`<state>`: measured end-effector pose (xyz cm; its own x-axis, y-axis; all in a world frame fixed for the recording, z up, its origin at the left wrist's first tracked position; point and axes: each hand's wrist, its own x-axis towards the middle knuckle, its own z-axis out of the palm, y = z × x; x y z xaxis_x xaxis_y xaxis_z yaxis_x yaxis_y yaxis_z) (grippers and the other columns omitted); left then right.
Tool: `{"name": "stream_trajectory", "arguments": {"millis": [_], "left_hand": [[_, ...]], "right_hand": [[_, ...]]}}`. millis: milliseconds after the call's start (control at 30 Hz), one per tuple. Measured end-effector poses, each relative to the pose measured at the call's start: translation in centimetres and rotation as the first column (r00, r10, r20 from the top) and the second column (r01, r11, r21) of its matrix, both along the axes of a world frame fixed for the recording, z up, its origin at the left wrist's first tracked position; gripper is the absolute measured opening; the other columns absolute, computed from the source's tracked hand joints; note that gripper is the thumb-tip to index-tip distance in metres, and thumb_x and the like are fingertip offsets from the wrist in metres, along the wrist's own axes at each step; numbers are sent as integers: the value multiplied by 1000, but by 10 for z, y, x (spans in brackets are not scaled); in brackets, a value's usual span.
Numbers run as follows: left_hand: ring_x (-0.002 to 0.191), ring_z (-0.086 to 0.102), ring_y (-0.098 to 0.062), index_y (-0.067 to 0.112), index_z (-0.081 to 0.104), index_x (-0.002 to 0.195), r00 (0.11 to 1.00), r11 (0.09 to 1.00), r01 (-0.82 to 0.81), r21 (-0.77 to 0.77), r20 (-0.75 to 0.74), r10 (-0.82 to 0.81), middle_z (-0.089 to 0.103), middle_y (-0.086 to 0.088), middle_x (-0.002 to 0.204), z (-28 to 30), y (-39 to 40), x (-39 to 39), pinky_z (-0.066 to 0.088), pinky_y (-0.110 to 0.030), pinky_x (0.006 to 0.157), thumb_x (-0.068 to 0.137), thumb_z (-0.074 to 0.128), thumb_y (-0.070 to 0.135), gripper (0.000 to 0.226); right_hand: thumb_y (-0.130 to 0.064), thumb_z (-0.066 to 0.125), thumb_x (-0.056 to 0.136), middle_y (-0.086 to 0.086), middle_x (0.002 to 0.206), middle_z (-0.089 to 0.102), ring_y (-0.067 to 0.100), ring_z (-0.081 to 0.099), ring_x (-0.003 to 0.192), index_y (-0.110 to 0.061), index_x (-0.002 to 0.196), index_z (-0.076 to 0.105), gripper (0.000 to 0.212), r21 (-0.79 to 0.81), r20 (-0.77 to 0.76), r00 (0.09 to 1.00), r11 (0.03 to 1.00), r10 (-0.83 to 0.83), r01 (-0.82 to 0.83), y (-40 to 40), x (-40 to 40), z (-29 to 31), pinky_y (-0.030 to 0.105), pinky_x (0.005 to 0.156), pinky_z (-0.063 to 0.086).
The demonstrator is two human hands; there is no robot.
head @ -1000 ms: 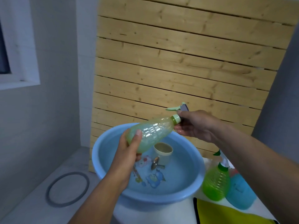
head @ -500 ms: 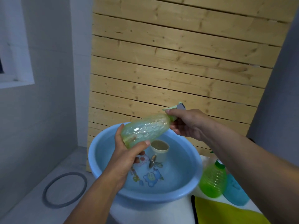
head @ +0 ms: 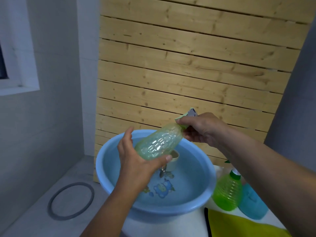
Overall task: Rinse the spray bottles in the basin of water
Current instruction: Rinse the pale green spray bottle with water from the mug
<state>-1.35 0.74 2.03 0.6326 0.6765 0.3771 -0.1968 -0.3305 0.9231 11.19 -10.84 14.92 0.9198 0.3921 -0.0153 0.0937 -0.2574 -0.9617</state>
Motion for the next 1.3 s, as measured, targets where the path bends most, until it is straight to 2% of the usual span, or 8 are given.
{"name": "stream_trajectory", "arguments": {"millis": [100,167,333,400,500,633,1067,1300], "left_hand": [[122,35,-1,58,18,136,997,969,-58,239,-44,71,22,30,121,-4,-6,3,38,-25,94,39,91,49,122],[113,41,3,57,22,132,996,964,-65,260,-49,80,29,24,118,-6,-6,4,40,-22,87,44,94,38,115],[77,66,7,61,36,108,996,990,81,-116,37,-77,63,20,103,-1,-2,-2,47,-11,54,52,78,60,70],[73,69,1,59,43,105,992,960,119,-253,75,-103,67,13,102,1,1,-3,52,-14,59,58,69,68,54],[77,74,-17,43,52,111,987,884,151,-442,109,-115,73,5,100,2,8,-1,57,-31,58,73,57,73,48],[70,74,-32,26,65,111,984,752,173,-636,79,-160,77,-7,89,6,17,-2,51,-26,45,87,37,76,62],[81,66,-15,35,61,109,968,721,-5,-693,178,177,70,6,103,2,21,7,49,-30,60,81,46,70,47],[67,67,1,32,51,115,921,754,-148,-639,189,341,65,17,91,2,17,6,49,-27,57,85,47,70,49]], "right_hand": [[-15,82,76,15,67,60,17,55,43,10,105,65,42,-31,-5,1000,1000,1,-1,-2,0,2,23,45,53],[-17,82,76,12,66,62,16,57,47,4,100,67,36,-61,-18,1000,998,14,-15,-5,1,3,23,47,54],[-24,81,76,0,63,70,8,65,52,-12,85,68,20,-91,-44,993,989,110,-114,-11,9,17,21,55,53],[-25,79,77,-3,62,70,8,66,57,-14,83,68,17,-85,-61,986,984,154,-158,-12,10,21,21,59,51],[-24,78,79,-2,69,70,10,67,66,-14,85,67,15,-85,-57,979,976,195,-199,-9,10,21,22,61,50],[-25,71,87,0,79,69,9,65,66,-13,88,66,13,-13,-91,975,979,203,-205,-10,10,28,22,63,48],[-28,66,87,2,87,67,10,64,63,-13,96,63,18,109,207,969,988,-135,114,-7,47,77,21,50,41],[-23,66,87,4,69,58,12,53,51,-9,95,60,18,272,-3,970,933,-244,236,23,59,20,14,40,38]]}}
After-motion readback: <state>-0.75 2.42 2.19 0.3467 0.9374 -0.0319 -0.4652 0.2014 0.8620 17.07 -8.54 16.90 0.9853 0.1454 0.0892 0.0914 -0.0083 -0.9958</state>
